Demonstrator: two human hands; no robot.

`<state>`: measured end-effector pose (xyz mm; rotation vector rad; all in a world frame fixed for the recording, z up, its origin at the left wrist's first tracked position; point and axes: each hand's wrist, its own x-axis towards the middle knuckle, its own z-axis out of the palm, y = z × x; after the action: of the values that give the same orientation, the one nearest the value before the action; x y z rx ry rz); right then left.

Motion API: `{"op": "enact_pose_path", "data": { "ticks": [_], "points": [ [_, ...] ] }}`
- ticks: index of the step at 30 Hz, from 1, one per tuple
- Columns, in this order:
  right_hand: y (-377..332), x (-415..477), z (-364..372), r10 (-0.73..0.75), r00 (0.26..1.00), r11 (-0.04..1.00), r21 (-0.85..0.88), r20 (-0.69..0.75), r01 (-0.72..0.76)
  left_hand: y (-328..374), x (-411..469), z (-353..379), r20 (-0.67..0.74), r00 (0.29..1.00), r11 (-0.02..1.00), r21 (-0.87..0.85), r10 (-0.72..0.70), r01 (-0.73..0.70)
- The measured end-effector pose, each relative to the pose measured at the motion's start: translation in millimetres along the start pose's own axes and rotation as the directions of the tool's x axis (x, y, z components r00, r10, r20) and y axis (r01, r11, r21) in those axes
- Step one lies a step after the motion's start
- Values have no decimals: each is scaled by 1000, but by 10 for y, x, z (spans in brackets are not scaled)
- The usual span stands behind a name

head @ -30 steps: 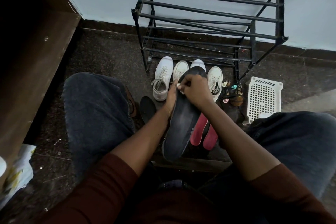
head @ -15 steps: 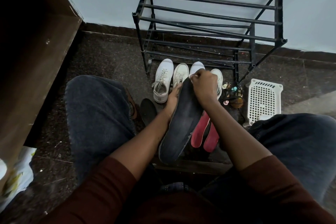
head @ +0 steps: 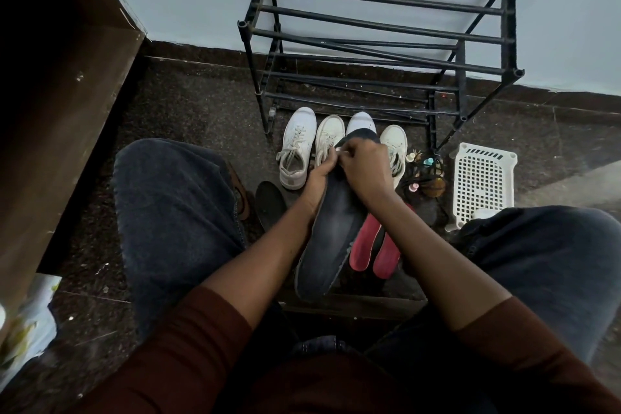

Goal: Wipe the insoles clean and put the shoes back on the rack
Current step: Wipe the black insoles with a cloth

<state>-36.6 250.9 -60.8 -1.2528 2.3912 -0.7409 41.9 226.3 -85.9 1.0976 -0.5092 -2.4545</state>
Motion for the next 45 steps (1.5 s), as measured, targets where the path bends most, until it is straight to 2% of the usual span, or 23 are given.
{"op": "enact_pose_path", "data": {
  "ticks": [4,7,9,13,17,22,26,28,30,32,34,36,40,43,45],
  "points": [
    [67,273,-120,131,985,991,-9,-110,-132,-10,-65,-16,71,997,999,-35,-6,8],
    [220,398,-207,222,971,974,54,-88,-218,-1,-44,-66,130,991,999,-30,-13,17],
    [328,388,-255,284,953,950,167,-106,-264,24,-49,-79,160,985,998,-6,-63,65],
    [420,282,-316,431,891,823,467,-141,-324,99,-82,-68,239,956,985,53,-172,164],
    [391,187,-293,441,896,731,597,-46,-329,120,-63,-45,231,956,983,73,-179,166],
    [355,131,-321,365,930,808,512,-50,-290,210,-54,-6,260,950,984,93,-174,154],
    [311,89,-335,327,945,802,526,9,-282,320,42,-7,248,958,987,107,-141,117],
    [259,68,-338,287,957,838,492,-31,-236,325,84,3,246,965,994,79,-90,72],
    [206,44,-316,128,980,960,268,-153,-83,311,118,-8,266,964,999,35,-28,19],
    [141,18,-261,-42,981,999,2,-191,43,274,143,-13,299,954,1000,-3,24,-24],
    [72,11,-203,-42,986,995,-96,-159,27,243,155,-1,314,949,1000,-10,21,-19],
    [11,-19,-148,-8,995,997,-71,-96,2,239,198,-19,285,958,999,-11,40,-39],
    [-91,-208,-77,-131,989,991,9,71,131,294,259,-64,144,988,996,51,61,-69],
    [-81,-207,-92,-105,992,993,54,75,101,248,285,-111,163,979,993,9,118,-121],
    [-68,-126,-110,-81,996,996,34,27,80,173,280,-128,192,979,997,-30,71,-67]
  ]
}}
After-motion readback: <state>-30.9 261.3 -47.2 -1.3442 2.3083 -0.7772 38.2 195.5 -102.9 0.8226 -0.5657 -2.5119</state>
